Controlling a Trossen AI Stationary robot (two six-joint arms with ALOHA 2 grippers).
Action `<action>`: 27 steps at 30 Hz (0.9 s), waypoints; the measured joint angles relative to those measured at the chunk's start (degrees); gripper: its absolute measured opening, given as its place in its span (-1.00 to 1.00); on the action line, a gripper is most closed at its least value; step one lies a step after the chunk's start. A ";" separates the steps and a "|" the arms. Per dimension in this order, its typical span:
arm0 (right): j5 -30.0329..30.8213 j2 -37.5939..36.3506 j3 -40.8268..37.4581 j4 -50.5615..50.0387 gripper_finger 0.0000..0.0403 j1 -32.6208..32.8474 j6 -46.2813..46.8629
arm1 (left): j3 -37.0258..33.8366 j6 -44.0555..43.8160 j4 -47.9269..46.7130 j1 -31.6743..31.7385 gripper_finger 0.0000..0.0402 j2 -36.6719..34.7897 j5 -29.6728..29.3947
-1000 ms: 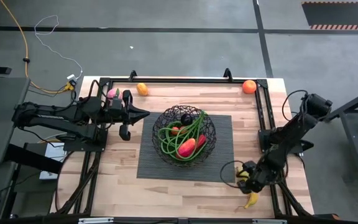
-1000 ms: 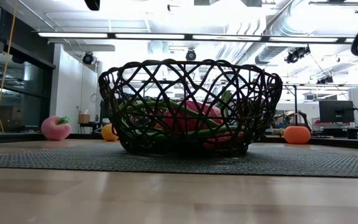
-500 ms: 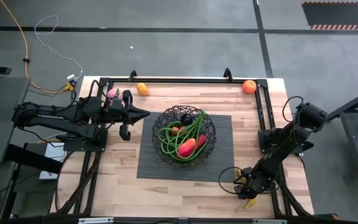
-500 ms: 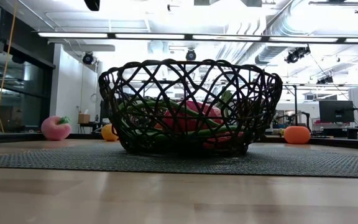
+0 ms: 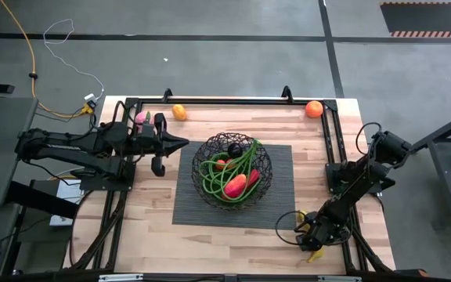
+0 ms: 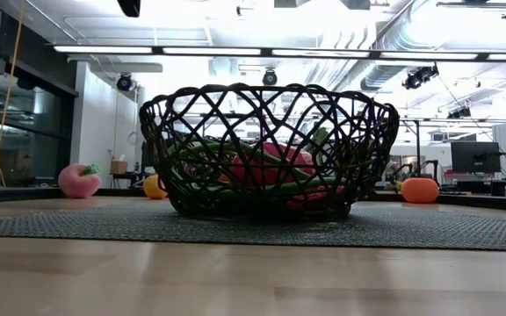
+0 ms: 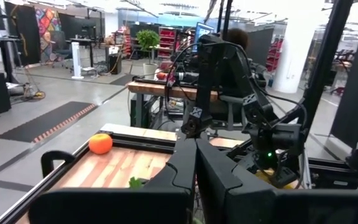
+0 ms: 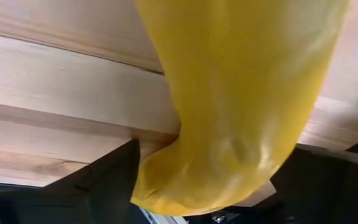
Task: Build produce basket
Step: Put the yellow banana into the black wire basket
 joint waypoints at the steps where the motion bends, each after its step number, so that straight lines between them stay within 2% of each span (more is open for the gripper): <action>1: 0.00 0.02 0.00 -0.03 0.47 0.00 0.38 | 0.00 -0.01 -0.25 0.00 -1.00 0.00 -0.27; 19: -0.11 -0.09 0.68 -0.35 -0.40 0.04 -3.41 | -0.02 -0.01 -1.02 0.00 -1.00 0.00 -1.39; 24: 1.06 -4.67 0.70 -0.02 -0.46 -0.02 -5.66 | -0.02 -0.02 -0.97 0.00 -1.00 0.00 -1.44; 27: 5.43 -10.34 0.70 0.20 -0.41 -0.13 -8.03 | -0.02 -0.02 -0.48 0.00 -1.00 0.00 -2.27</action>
